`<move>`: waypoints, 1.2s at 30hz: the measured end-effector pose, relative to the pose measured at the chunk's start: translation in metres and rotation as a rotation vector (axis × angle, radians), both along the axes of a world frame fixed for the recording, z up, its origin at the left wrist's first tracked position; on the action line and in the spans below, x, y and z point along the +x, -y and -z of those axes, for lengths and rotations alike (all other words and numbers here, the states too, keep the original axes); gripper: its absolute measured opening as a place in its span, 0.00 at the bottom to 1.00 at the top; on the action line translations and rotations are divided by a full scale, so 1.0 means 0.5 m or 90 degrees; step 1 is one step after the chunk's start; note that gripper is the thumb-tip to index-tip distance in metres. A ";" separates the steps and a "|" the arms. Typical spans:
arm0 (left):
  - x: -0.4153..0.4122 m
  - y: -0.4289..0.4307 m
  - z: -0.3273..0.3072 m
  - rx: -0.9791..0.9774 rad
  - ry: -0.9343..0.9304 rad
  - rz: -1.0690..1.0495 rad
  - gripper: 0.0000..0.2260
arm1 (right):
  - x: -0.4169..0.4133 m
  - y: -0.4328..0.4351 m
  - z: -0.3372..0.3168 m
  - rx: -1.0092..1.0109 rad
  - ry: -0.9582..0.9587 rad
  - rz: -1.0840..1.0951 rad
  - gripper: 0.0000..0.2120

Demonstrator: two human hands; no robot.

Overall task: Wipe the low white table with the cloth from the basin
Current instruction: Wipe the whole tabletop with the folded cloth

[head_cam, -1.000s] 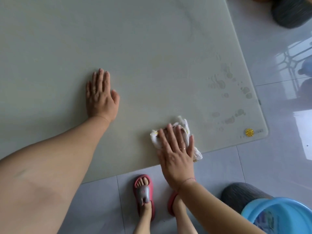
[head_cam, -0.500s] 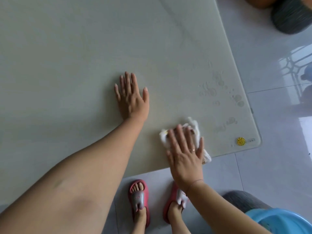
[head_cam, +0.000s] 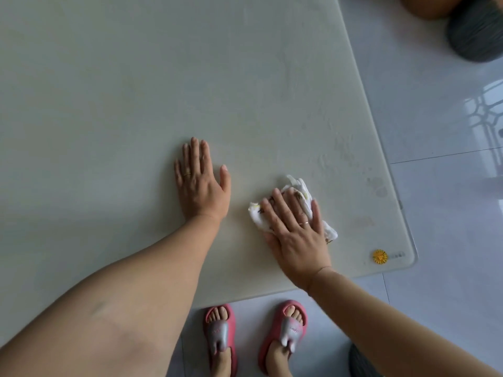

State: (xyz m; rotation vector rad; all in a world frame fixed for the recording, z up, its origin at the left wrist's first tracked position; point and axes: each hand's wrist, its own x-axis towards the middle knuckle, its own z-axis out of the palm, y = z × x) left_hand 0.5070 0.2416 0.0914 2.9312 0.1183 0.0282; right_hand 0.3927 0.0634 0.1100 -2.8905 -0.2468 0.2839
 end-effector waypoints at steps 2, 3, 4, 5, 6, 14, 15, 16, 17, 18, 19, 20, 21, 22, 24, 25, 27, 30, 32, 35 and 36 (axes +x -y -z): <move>0.000 0.000 -0.001 0.002 0.002 0.002 0.28 | 0.030 0.052 0.004 -0.029 0.007 -0.127 0.26; 0.001 0.001 -0.001 0.003 0.002 0.001 0.28 | 0.050 0.074 0.005 -0.044 0.011 -0.136 0.25; 0.001 0.001 -0.001 0.003 0.001 0.000 0.28 | 0.072 0.089 0.007 -0.047 0.012 -0.094 0.25; 0.002 0.001 0.000 0.002 0.001 -0.002 0.29 | 0.091 0.092 0.007 -0.037 0.008 -0.018 0.25; 0.003 0.001 0.000 0.001 0.000 -0.003 0.29 | 0.105 0.080 0.006 -0.023 0.004 0.067 0.25; 0.004 0.002 -0.002 -0.001 -0.005 -0.001 0.28 | 0.152 0.067 0.000 -0.030 0.011 -0.153 0.25; 0.004 0.002 -0.002 -0.001 -0.004 -0.001 0.28 | 0.176 0.084 0.004 -0.032 0.013 -0.117 0.25; 0.004 0.002 -0.002 -0.001 -0.005 -0.001 0.28 | 0.195 0.092 0.007 -0.022 0.009 -0.038 0.25; 0.005 0.002 -0.002 -0.002 -0.006 -0.002 0.28 | 0.207 0.085 0.009 -0.008 0.007 0.054 0.25; 0.006 0.002 -0.003 -0.005 -0.008 -0.004 0.28 | 0.212 0.062 0.009 0.002 0.006 0.128 0.25; 0.006 0.002 -0.004 -0.007 -0.012 -0.004 0.28 | 0.209 0.033 0.007 0.008 0.001 0.166 0.25; 0.006 0.003 -0.005 -0.010 -0.015 -0.002 0.28 | 0.201 0.006 0.003 0.012 -0.004 0.153 0.26; 0.006 0.004 -0.007 -0.010 -0.016 -0.001 0.28 | 0.192 -0.011 0.001 0.016 -0.004 0.097 0.25; 0.006 0.004 -0.008 -0.009 -0.015 0.000 0.28 | 0.184 -0.012 -0.002 0.013 -0.011 0.013 0.25; 0.006 0.004 -0.009 -0.005 -0.016 -0.003 0.28 | 0.200 0.026 -0.005 -0.021 -0.010 -0.134 0.25; 0.006 0.002 -0.009 -0.003 -0.019 -0.005 0.28 | 0.220 0.048 -0.002 -0.034 -0.005 -0.150 0.25; 0.005 0.003 -0.010 -0.002 -0.032 -0.007 0.28 | 0.258 0.077 0.005 -0.023 -0.002 -0.021 0.24; 0.008 0.005 -0.012 -0.002 -0.047 -0.009 0.28 | 0.271 0.021 0.004 0.013 0.003 0.189 0.25; 0.007 0.004 -0.013 -0.002 -0.053 -0.008 0.28 | 0.253 -0.033 -0.001 0.020 0.011 0.136 0.25; 0.007 0.004 -0.016 0.004 -0.067 -0.006 0.29 | 0.254 -0.008 -0.003 -0.001 0.004 -0.103 0.25; 0.007 0.003 -0.017 0.006 -0.070 -0.006 0.29 | 0.271 0.016 -0.003 -0.018 0.003 -0.138 0.25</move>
